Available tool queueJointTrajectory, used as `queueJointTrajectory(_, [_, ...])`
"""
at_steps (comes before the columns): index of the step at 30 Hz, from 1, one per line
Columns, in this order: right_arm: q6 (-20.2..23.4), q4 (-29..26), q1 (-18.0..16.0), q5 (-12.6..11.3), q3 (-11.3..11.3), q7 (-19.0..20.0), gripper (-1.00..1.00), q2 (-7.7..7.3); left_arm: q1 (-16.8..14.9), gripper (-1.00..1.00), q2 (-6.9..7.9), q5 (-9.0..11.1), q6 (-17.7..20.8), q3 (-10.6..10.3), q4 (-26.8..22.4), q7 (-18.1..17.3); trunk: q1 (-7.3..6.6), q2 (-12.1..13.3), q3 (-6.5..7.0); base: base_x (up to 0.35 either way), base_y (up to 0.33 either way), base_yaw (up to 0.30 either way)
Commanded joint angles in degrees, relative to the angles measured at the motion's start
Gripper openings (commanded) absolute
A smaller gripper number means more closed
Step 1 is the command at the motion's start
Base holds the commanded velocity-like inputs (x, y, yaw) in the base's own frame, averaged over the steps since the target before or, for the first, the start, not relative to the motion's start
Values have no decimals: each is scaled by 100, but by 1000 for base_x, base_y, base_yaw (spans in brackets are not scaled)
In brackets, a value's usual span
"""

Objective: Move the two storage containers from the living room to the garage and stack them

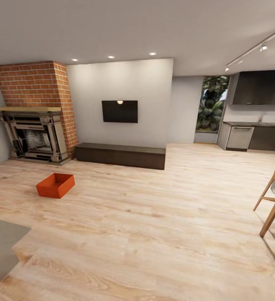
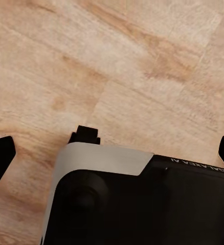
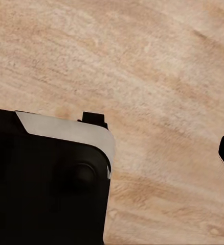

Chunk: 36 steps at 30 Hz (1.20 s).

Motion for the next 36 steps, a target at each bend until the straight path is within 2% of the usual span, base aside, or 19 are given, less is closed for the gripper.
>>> queueJointTrajectory(1, [-33,16,-7,-10,22,-19,100,10,-4,100,1,44,20,10,0,-17,4,-4,-7,324,0,0])
queueJointTrajectory(23, [-49,13,-7,-34,-16,-19,100,17,-4,100,9,45,1,8,0,-17,4,-4,-7,324,0,3])
queueJointTrajectory(36, [-60,7,-7,-52,-35,-26,100,-7,-4,100,10,46,0,12,0,-17,4,-4,-7,324,0,245])
